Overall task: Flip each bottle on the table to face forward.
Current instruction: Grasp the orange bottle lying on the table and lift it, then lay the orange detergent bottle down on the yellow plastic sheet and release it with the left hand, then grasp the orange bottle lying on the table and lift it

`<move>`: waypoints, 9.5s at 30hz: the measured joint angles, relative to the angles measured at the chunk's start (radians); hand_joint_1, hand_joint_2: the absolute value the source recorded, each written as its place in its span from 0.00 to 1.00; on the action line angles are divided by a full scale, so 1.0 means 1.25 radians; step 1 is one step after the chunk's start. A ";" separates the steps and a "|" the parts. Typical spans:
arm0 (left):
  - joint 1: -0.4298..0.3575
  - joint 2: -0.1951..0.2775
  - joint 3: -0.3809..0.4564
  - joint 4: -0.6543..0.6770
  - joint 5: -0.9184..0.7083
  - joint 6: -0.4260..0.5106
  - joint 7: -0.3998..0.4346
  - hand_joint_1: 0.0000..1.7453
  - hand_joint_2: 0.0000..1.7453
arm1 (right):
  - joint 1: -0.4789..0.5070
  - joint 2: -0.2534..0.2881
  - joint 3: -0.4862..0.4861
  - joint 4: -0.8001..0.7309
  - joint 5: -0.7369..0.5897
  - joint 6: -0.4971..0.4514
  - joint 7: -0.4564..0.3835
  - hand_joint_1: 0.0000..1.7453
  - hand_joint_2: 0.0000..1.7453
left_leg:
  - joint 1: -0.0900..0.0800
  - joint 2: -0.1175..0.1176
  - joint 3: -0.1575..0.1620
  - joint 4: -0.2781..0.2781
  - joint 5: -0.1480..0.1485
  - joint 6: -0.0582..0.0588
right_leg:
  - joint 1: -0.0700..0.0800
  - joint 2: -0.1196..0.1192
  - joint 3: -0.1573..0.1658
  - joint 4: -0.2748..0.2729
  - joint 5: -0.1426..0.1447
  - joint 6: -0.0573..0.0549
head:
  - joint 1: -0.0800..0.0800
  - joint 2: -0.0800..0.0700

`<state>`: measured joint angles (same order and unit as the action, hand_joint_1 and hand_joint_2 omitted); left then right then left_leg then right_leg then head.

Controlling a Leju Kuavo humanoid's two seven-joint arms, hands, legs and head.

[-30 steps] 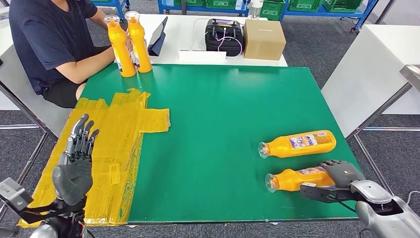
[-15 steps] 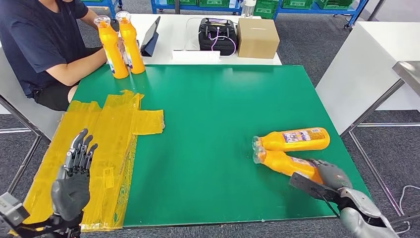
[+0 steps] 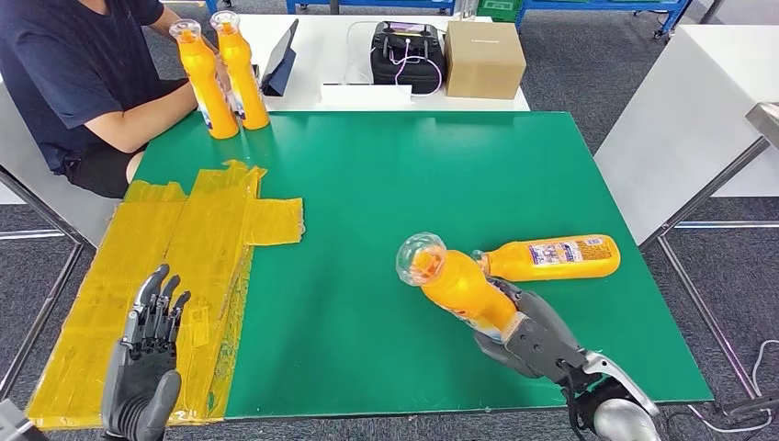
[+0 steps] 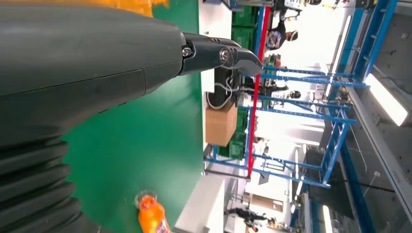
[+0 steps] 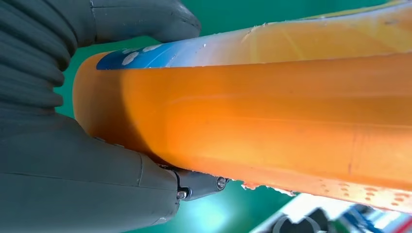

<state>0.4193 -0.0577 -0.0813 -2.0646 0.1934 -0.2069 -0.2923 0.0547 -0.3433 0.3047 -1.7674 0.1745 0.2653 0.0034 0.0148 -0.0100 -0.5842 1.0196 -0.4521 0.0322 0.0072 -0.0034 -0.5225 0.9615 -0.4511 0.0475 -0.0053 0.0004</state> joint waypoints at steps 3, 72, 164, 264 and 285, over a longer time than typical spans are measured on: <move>0.000 0.001 -0.042 -0.004 -0.013 0.016 0.000 0.00 1.00 | -0.016 0.027 0.037 -0.001 0.009 -0.013 0.007 1.00 1.00 | 0.000 -0.001 -0.001 0.000 0.000 0.000 | 0.000 0.000 0.000 0.001 0.000 0.000 | 0.000 0.000; -0.082 0.122 -0.349 0.004 -0.227 0.061 -0.062 1.00 1.00 | -0.282 0.060 0.584 -0.014 -0.014 0.094 -0.024 1.00 1.00 | -0.001 0.000 -0.004 0.000 0.001 -0.001 | -0.001 0.000 -0.005 0.002 0.000 0.000 | 0.000 0.000; -0.290 0.026 -0.016 0.257 -0.244 0.056 0.082 0.00 0.00 | -0.209 -0.255 -0.053 0.314 0.384 0.048 0.036 0.00 1.00 | -0.004 -0.002 -0.006 0.000 0.003 0.002 | -0.004 0.000 -0.005 0.004 0.001 0.001 | 0.000 0.000; -0.220 0.064 0.033 0.207 -0.047 -0.043 0.110 0.00 0.00 | -0.398 0.126 -0.083 0.614 -0.043 0.136 0.187 1.00 1.00 | -0.002 0.010 0.001 0.000 0.006 -0.004 | -0.001 0.011 -0.006 0.009 0.004 -0.005 | -0.001 0.000; -0.104 0.031 -0.058 0.103 -0.021 -0.067 0.078 0.00 1.00 | -0.317 0.169 0.290 0.153 -0.184 0.022 0.098 1.00 1.00 | -0.003 -0.002 -0.018 0.000 0.012 -0.005 | -0.003 0.000 -0.022 0.013 0.004 -0.005 | 0.000 0.000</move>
<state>0.2895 -0.0185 -0.1543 -1.9354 0.1668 -0.2903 -0.1943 -0.3418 -0.1314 0.6672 -1.5763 -0.0556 0.2935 0.1262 0.0110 -0.0131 -0.6060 1.0200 -0.4374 0.0261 0.0030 -0.0040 -0.5501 0.9771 -0.4455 0.0415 -0.0052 0.0004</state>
